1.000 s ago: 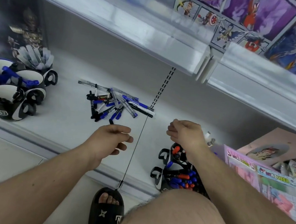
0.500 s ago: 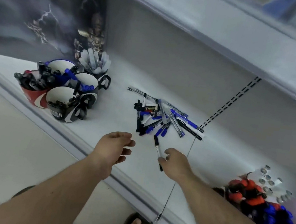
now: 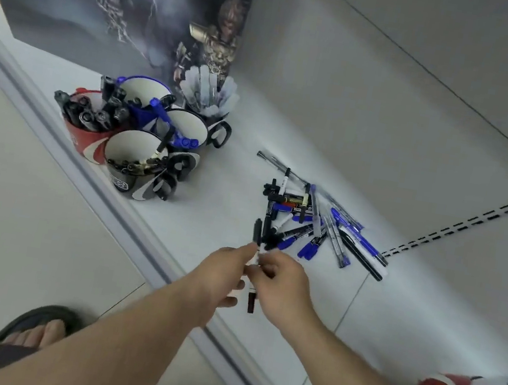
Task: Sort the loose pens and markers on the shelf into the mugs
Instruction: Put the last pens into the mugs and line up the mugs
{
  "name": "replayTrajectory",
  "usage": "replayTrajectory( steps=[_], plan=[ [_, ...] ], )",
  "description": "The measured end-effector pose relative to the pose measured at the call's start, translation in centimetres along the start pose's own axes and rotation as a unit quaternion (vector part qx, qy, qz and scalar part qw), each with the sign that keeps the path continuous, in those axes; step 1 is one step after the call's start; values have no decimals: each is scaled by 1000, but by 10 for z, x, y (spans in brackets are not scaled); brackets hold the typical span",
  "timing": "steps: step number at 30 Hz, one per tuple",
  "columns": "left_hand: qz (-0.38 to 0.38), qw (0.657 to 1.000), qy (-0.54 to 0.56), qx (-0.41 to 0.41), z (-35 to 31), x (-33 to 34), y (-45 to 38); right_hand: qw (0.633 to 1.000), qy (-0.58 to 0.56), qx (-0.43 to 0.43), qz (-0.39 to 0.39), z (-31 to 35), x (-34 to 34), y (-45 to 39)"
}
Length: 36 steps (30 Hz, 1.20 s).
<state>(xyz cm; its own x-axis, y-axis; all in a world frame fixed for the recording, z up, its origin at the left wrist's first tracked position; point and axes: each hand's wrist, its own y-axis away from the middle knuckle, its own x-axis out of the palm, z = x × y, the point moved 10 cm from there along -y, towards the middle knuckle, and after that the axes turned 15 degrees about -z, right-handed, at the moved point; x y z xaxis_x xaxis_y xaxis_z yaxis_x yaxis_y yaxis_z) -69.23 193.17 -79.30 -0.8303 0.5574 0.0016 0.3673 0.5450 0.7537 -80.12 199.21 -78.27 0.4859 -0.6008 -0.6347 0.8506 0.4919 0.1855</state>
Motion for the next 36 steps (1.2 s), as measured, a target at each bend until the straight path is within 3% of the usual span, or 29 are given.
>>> replayTrajectory(
  steps=[4,6,8,10,13,17,22,25,29,36],
  plan=[
    [-20,996,89,-15,-5,0,0,992,-62,-19,107,30,29,14],
    [-31,994,103,5,-15,-10,-2,991,-33,-73,107,39,16,4],
    [-52,992,111,17,-22,-23,-2,996,25,-87,6,30,-22,-31],
    [-70,992,107,17,-24,-33,0,991,71,-44,-100,-1,-65,-78],
    [-85,992,94,17,-22,-41,1,965,202,34,-161,-54,-104,-138],
    [-99,990,104,11,-13,-40,-2,917,372,93,-113,-105,-118,-176],
    [-101,991,85,13,0,-43,1,886,452,97,-44,-127,-108,-184],
    [-110,991,74,21,1,-50,5,894,434,109,-21,-132,-102,-188],
    [-114,991,68,30,0,-54,8,876,475,82,-25,-132,-97,-181],
    [-101,992,74,25,9,-38,15,921,388,22,-12,-111,-71,-138]
  ],
)
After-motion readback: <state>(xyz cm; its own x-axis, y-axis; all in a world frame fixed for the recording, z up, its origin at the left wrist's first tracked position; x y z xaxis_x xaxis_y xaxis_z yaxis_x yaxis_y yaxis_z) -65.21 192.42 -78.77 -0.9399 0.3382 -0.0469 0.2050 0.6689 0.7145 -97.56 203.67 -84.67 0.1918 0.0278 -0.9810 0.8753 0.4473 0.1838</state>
